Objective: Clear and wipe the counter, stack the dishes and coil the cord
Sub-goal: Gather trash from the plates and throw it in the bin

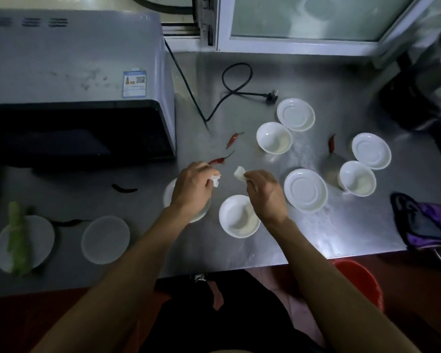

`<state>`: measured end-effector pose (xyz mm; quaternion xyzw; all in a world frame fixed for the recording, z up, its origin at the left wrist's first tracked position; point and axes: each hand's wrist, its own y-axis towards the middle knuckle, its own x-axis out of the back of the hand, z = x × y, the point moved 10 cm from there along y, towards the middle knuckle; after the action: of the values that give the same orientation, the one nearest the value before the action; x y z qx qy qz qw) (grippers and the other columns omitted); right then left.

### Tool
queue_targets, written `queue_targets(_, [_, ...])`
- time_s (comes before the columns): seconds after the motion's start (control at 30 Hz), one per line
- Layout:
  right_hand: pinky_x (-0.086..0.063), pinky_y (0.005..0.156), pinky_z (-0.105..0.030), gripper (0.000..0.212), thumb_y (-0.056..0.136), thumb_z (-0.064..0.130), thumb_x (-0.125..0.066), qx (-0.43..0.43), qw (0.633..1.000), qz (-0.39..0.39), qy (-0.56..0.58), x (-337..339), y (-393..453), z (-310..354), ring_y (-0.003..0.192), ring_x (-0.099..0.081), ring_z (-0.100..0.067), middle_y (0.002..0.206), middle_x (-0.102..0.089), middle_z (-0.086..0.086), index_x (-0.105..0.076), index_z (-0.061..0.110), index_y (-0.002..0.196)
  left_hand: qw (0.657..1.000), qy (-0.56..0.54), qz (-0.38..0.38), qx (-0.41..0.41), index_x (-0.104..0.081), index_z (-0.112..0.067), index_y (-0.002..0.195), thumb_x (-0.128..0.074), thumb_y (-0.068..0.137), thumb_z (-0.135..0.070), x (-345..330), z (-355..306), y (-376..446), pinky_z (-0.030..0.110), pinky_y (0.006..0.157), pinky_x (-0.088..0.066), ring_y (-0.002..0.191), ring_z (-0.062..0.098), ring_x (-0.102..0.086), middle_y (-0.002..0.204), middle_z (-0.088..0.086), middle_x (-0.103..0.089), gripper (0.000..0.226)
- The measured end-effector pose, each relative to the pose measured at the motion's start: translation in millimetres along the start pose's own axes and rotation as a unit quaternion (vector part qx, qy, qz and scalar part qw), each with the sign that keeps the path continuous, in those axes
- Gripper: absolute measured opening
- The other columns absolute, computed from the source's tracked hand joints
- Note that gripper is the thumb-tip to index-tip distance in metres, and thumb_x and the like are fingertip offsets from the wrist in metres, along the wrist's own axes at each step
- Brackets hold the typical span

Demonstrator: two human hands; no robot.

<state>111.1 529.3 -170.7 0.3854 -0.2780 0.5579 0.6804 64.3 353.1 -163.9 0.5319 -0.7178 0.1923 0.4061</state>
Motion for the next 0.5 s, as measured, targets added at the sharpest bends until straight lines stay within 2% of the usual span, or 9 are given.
queue_targets(0.1, [-0.053, 0.066, -0.038, 0.017, 0.086, -0.003, -0.061, -0.025, 0.999, -0.032, -0.016, 16.9, -25.4, -1.4, 0.082, -0.063, -0.033, 0.094, -0.070, -0.012, -0.071, 0.005, 0.098, 0.999, -0.001, 0.013, -0.030, -0.077, -0.011, 0.096, -0.066, 0.079, 0.008, -5.0, -20.6, -9.8, 0.040, 0.075, -0.054, 0.089, 0.024, -0.063, 0.094, 0.002, -0.069, 0.028])
queue_targets(0.27, [-0.053, 0.065, -0.040, 0.018, 0.084, -0.005, -0.062, -0.079, 0.994, -0.078, -0.024, 55.2, -72.2, -21.4, 0.080, -0.062, -0.032, 0.092, -0.070, -0.012, -0.071, 0.003, 0.097, 0.994, -0.006, 0.048, -0.100, -0.077, -0.010, 0.096, -0.069, 0.079, 0.006, -27.2, -68.0, -19.1, 0.041, 0.071, -0.054, 0.086, 0.026, -0.062, 0.092, 0.003, -0.068, 0.025])
queue_targets(0.5, [-0.055, 0.074, -0.043, 0.022, 0.086, 0.006, -0.056, -0.193, 0.971, -0.137, -0.026, 114.8, -146.5, -73.4, 0.090, -0.065, -0.029, 0.098, -0.070, -0.009, -0.072, 0.008, 0.101, 0.976, -0.032, 0.088, -0.196, -0.077, -0.011, 0.097, -0.064, 0.077, 0.009, -76.0, -151.7, -23.1, 0.042, 0.073, -0.055, 0.086, 0.028, -0.063, 0.093, 0.001, -0.068, 0.031])
